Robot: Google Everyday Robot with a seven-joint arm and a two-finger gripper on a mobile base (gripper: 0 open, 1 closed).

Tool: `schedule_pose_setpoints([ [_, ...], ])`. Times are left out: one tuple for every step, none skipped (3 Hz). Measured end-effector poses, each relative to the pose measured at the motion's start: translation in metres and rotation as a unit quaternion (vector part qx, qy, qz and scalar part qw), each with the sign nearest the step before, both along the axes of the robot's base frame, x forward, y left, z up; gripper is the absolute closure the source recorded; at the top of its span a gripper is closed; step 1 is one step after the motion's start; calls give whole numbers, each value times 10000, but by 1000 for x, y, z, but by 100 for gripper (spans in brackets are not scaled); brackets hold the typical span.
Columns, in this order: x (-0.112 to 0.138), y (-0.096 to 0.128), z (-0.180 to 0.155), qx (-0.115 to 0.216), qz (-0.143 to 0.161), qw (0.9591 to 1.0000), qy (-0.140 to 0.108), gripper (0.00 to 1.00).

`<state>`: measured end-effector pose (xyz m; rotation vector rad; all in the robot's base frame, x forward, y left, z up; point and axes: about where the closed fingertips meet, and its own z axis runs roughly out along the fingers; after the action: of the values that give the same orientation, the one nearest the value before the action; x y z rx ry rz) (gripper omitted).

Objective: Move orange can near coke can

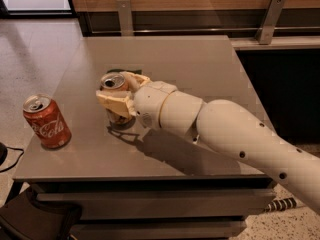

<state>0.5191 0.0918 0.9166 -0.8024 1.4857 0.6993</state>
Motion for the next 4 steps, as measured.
schedule_pose_setpoints([
  [-9, 11, 1, -1, 58, 9995, 310, 100],
  [-12, 23, -11, 141, 158, 9984, 525, 100],
  [-12, 37, -24, 266, 268, 9975, 599, 98],
  [-12, 37, -21, 266, 268, 9975, 599, 75],
])
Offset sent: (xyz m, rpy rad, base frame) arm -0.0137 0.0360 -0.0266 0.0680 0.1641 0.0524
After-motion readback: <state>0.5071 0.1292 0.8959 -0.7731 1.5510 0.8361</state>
